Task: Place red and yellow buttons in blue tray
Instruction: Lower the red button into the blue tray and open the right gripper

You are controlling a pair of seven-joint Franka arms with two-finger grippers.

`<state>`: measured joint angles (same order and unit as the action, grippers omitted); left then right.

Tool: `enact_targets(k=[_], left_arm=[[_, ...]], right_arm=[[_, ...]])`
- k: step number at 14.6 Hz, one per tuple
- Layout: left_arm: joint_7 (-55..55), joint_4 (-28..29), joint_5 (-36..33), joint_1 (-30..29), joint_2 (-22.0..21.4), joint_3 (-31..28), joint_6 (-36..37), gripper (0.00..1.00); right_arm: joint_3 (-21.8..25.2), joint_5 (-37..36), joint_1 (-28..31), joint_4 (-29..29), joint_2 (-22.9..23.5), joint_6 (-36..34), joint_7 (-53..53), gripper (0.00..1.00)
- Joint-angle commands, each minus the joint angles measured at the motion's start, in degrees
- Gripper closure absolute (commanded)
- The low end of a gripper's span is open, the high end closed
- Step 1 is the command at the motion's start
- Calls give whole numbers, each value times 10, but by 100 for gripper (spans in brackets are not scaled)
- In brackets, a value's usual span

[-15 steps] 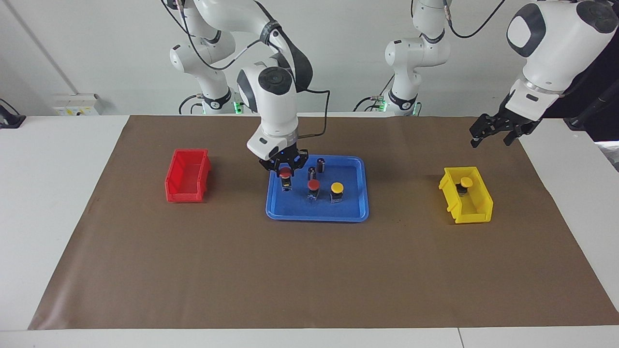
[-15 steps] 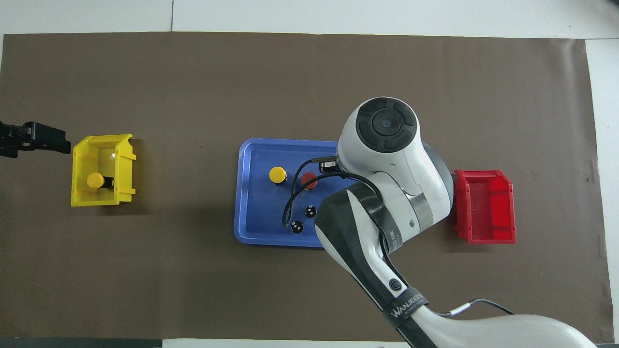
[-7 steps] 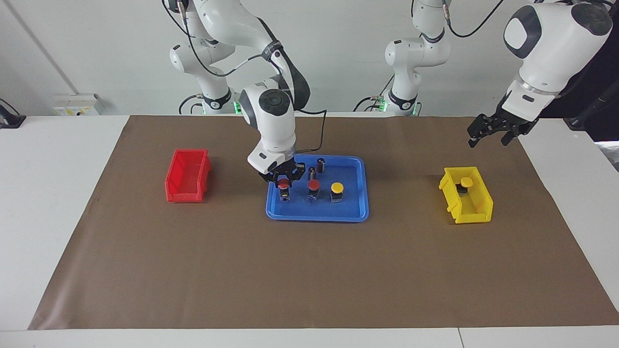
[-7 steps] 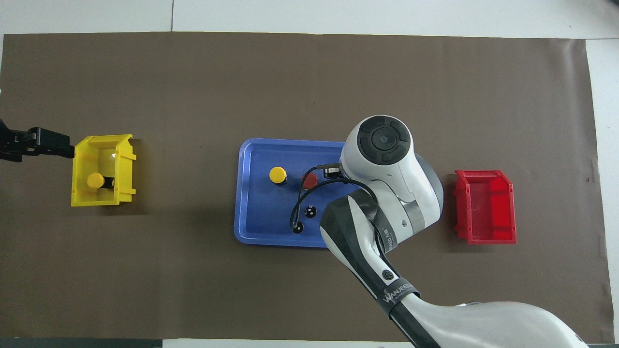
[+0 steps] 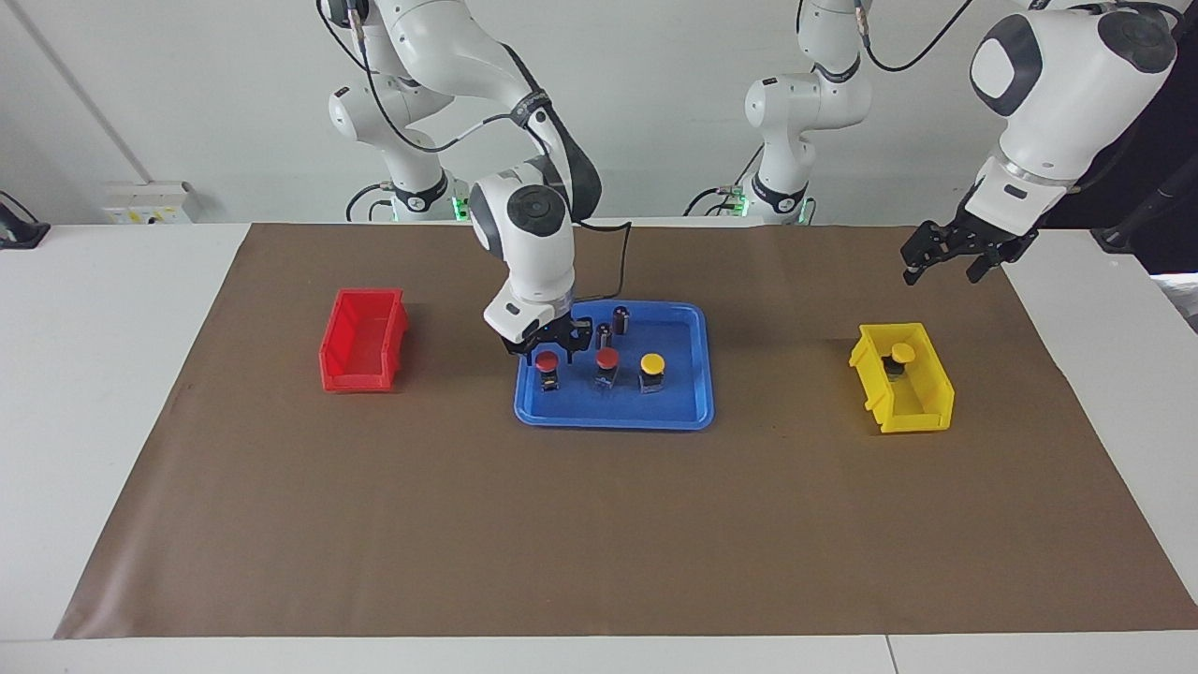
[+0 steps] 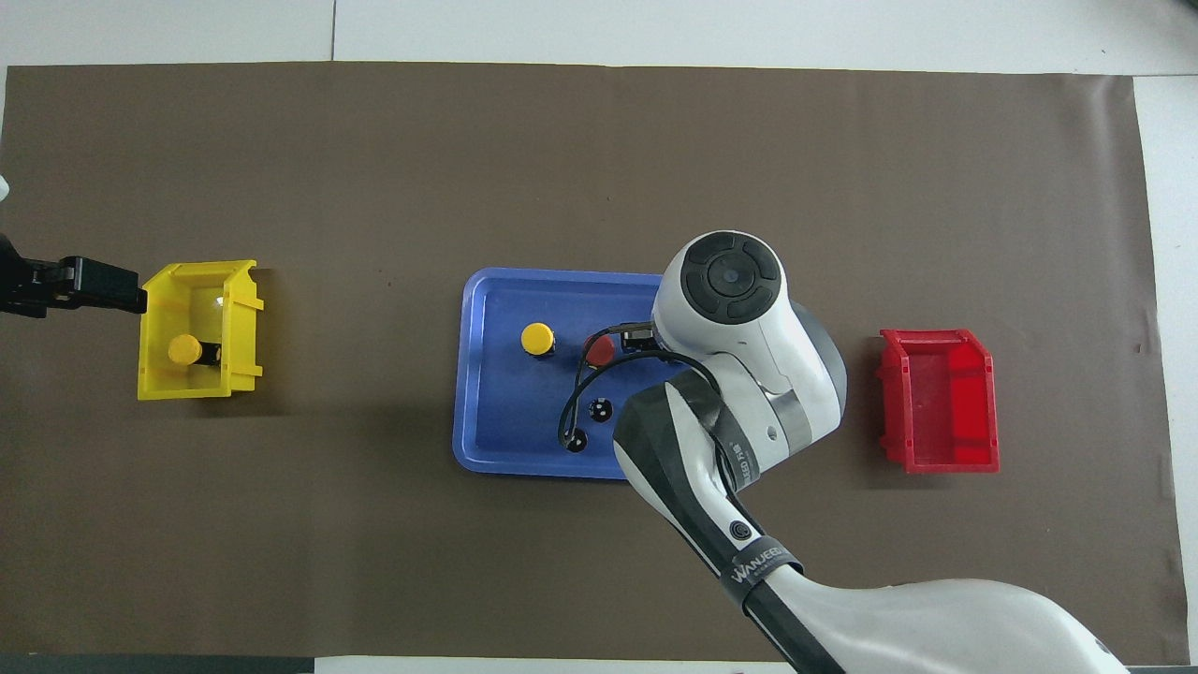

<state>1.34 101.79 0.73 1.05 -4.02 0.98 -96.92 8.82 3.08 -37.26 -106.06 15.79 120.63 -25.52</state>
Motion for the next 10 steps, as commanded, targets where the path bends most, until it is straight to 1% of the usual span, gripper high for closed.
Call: enact_targets(k=[1, 3, 5, 6, 7, 8, 9, 10], left_arm=[[14, 23, 0, -6, -20, 2, -11, 0], [19, 24, -1, -6, -20, 1, -19, 0], [23, 31, -1, -9, -15, 1, -36, 0], [23, 42, -1, -17, -12, 1, -50, 0], [25, 68, -1, -25, -12, 1, -87, 2], [25, 101, -1, -26, -13, 1, -126, 6], [24, 125, -1, -32, -13, 1, -156, 12], [25, 141, -1, -39, -10, 2, -180, 15]], right_arm=[[5, -4, 31, 78, -9, -85, -7, 0], [7, -5, 71, 127, -31, -152, -1, 0], [7, -7, 108, 179, -52, -234, 7, 0], [7, -7, 125, 192, -67, -262, 27, 0], [7, -7, 145, 195, -86, -281, 51, 0], [8, -7, 164, 195, -102, -298, 75, 0], [8, -8, 184, 197, -115, -312, 99, 0], [8, -15, 202, 205, -120, -328, 124, 0]])
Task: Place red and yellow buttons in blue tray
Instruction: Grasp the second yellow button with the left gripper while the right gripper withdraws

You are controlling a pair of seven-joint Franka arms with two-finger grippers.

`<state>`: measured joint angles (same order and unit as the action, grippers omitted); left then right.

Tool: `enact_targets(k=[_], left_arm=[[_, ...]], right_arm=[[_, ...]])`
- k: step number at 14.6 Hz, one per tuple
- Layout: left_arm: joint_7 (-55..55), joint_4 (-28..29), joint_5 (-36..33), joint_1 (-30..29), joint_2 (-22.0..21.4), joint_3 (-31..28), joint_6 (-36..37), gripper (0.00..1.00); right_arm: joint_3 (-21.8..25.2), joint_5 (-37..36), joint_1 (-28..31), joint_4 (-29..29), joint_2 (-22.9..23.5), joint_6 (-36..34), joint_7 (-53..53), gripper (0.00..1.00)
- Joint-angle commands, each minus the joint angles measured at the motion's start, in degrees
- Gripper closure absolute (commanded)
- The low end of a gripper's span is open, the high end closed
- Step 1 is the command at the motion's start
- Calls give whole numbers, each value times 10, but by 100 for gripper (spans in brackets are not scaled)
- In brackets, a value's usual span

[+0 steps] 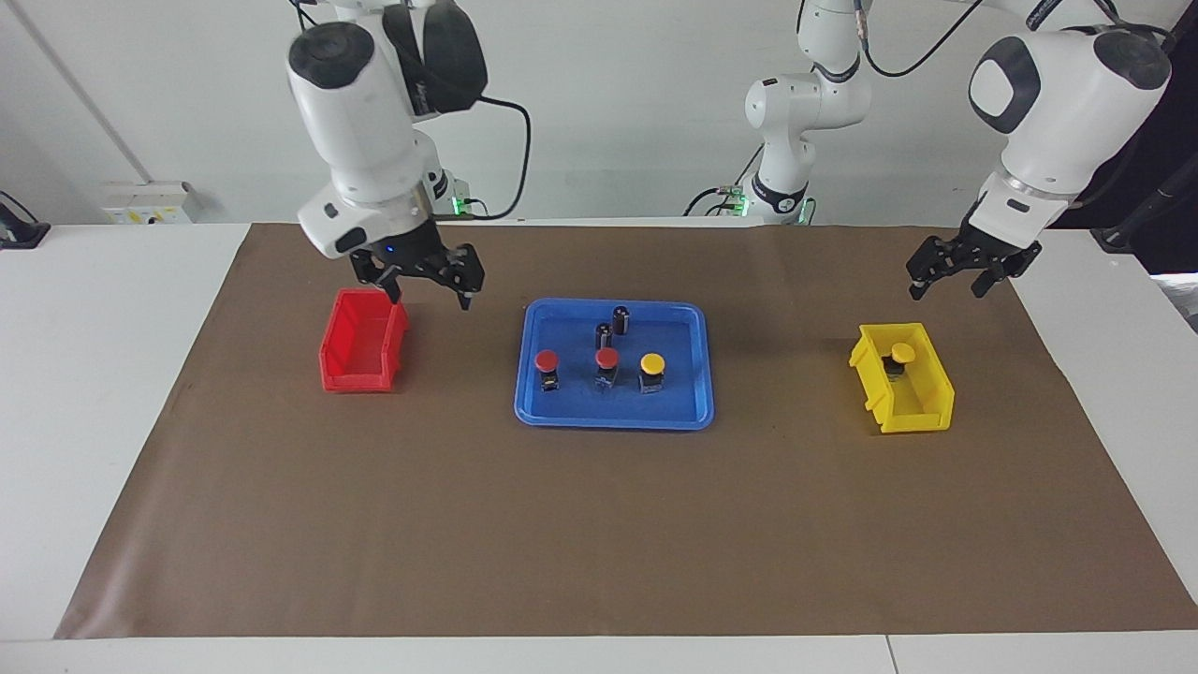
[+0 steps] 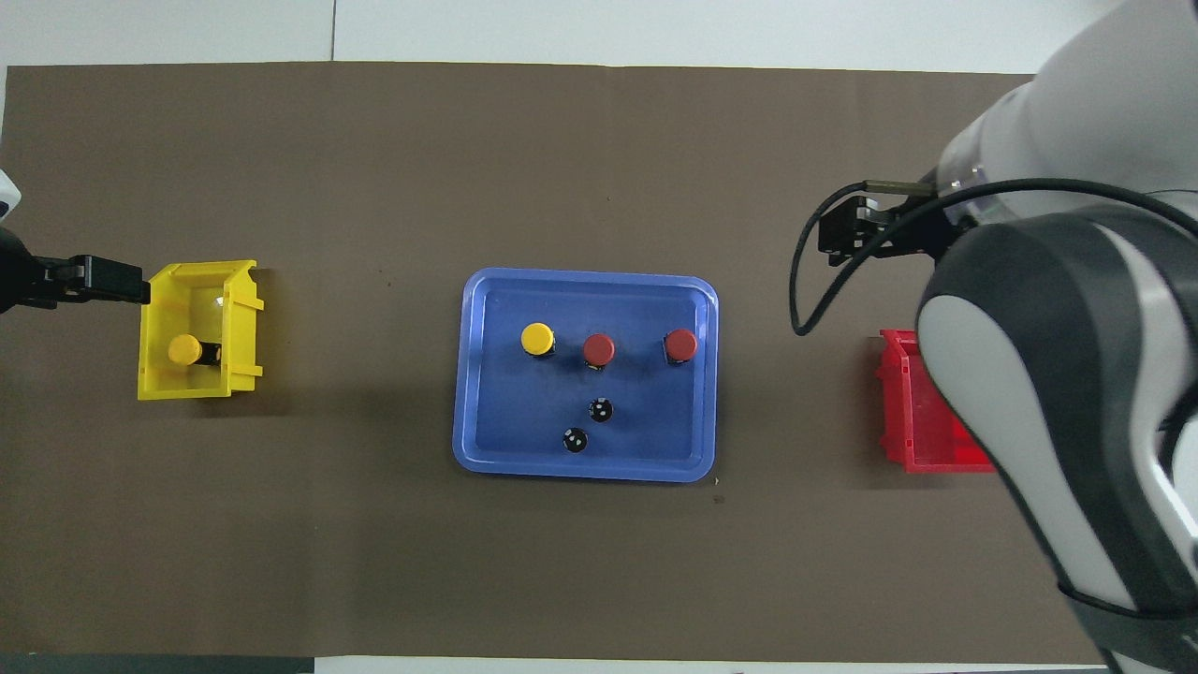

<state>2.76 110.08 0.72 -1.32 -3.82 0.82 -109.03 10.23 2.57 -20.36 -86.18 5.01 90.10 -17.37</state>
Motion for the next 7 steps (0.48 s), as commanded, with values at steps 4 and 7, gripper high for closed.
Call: enact_targets(k=[4, 7], left_arm=[[11, 74, -1, -18, 36, 2, -109, 25], [14, 100, -1, -18, 49, 3, -146, 33]], right_arm=[[-6, -58, 78, 72, -6, -111, 170, 0], [-15, -47, 125, 45, -13, -98, 203, 0]])
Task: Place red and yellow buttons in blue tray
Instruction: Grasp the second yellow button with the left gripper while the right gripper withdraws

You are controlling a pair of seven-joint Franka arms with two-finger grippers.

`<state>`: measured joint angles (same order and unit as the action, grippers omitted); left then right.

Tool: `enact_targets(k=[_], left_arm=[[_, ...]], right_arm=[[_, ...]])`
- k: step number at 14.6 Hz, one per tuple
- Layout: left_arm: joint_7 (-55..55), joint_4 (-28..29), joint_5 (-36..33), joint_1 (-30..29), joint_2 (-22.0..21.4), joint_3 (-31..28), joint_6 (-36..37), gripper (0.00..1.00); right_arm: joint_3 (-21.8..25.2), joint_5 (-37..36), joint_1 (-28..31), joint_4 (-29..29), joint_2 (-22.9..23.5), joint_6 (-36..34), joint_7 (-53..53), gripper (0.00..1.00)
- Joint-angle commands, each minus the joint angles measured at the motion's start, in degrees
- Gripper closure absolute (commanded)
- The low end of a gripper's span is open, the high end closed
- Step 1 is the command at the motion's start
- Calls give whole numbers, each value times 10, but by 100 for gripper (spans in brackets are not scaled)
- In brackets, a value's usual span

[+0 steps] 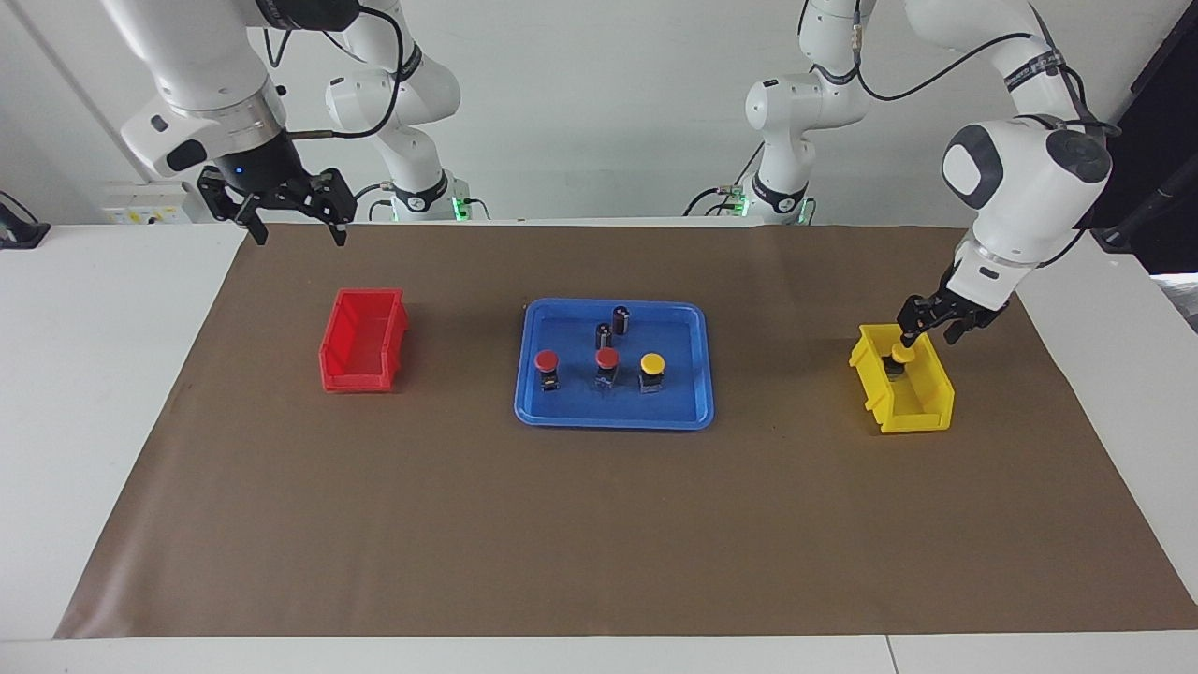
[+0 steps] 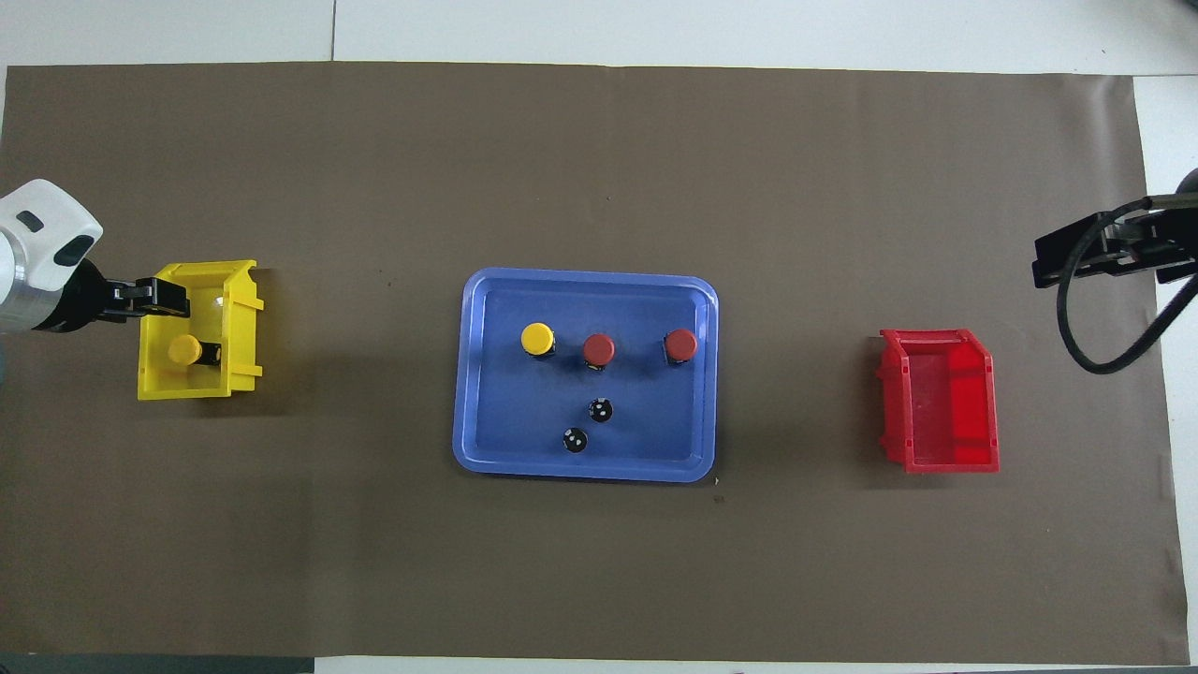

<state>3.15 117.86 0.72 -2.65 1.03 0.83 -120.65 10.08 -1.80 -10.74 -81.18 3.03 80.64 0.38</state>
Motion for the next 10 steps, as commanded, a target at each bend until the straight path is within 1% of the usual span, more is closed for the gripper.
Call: enact_targets(k=[1, 2, 3, 5, 7, 8, 9, 10], left_arm=[[10, 29, -1, -5, 0, 2, -31, 35], [11, 35, -1, -5, -1, 2, -31, 35], [12, 41, -1, -9, -1, 2, -32, 35], [24, 50, -1, -20, -1, 2, -32, 36], [36, 56, -1, -25, -1, 2, -34, 38], [37, 66, -1, -31, -2, 2, -42, 38], [37, 76, -1, -31, -6, 2, -56, 38], [37, 90, -1, -32, -9, 2, -67, 38]], right_arm=[[-22, -3, 45, -12, -1, -8, 34, 0], [-41, -2, 61, -21, -16, -17, 39, 0], [-52, -2, 81, -23, -20, -27, 39, 0], [-58, -2, 83, -30, -26, -30, 34, 0], [-61, -3, 85, -86, -64, -29, 37, 0], [-69, -4, 88, -83, -61, -27, 34, 0], [-78, -12, 91, -64, -49, -17, 37, 0], [-79, -12, 99, -59, -46, -17, 39, 0]])
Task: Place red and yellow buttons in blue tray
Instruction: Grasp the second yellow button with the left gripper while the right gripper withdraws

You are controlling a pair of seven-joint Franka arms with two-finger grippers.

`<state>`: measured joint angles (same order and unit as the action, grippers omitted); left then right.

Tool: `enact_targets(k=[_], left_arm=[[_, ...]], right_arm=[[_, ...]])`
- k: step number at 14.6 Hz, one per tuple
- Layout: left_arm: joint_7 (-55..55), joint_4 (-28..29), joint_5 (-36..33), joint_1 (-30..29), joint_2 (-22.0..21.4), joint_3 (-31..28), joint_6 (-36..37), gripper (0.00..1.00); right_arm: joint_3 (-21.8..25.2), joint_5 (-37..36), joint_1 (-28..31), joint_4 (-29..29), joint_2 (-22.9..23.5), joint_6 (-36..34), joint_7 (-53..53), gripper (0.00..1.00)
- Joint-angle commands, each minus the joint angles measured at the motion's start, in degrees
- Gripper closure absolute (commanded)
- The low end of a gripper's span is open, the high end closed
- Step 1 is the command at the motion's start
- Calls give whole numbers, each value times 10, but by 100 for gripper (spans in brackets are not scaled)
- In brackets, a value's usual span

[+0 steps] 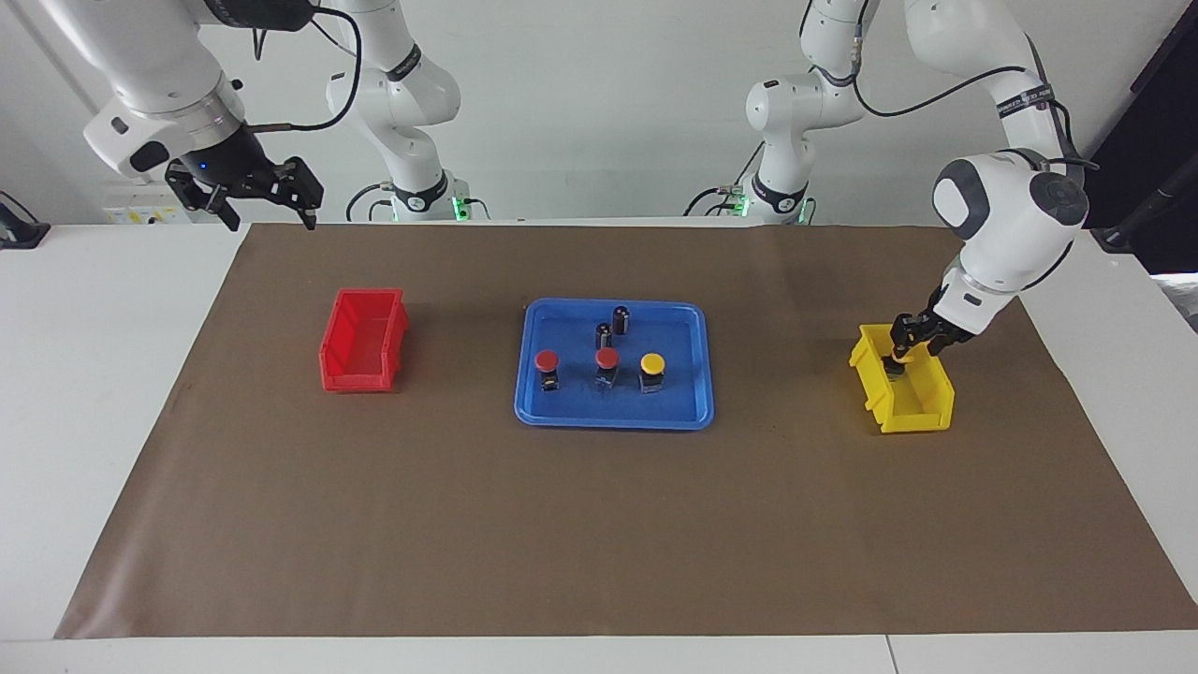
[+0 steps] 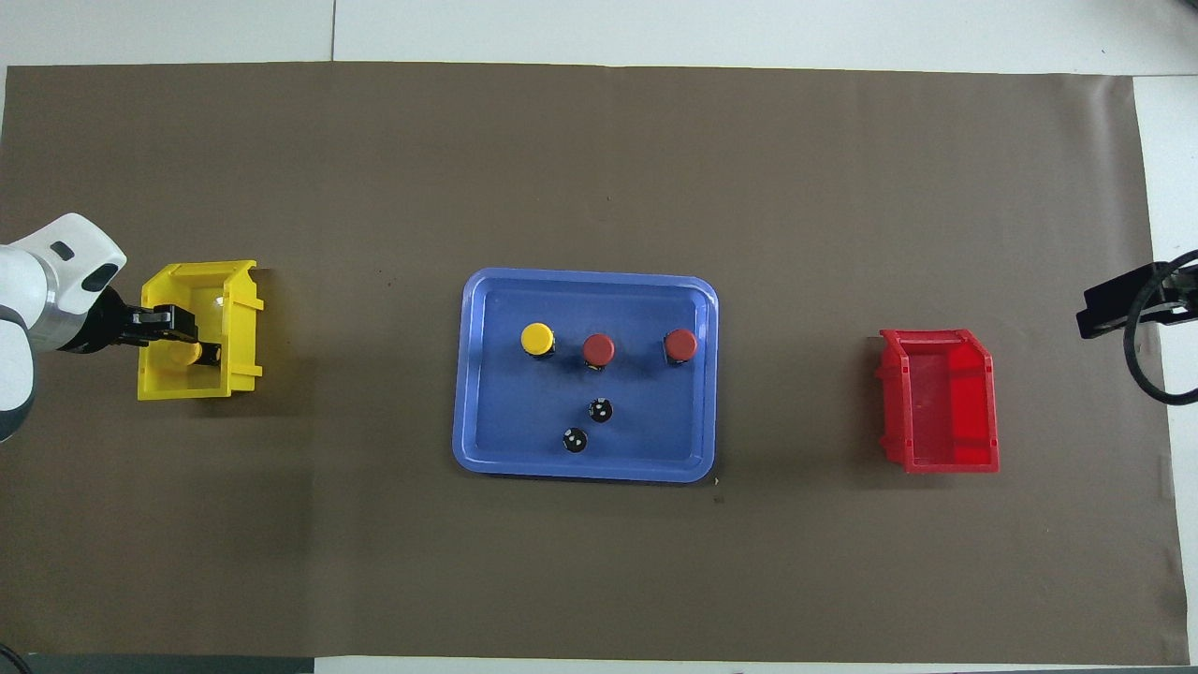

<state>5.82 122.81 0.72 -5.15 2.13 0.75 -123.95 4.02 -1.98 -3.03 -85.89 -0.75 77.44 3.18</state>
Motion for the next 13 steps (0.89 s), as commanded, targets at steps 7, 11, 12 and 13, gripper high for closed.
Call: enact_targets(k=[7, 11, 12, 13], left_arm=[[15, 55, -1, -7, -15, 4, -54, 38], [15, 55, -1, -7, -16, 4, -54, 57], [14, 52, -1, -7, -14, 4, -56, 66], [15, 51, -1, -7, -13, 4, -57, 76]], right_arm=[[-12, -3, 25, -6, 7, 13, 10, 0], [-13, -1, 26, -8, 6, 12, 11, 0], [-12, 0, 26, -9, 5, 12, 11, 0], [-12, 0, 27, -8, 5, 10, 12, 0]])
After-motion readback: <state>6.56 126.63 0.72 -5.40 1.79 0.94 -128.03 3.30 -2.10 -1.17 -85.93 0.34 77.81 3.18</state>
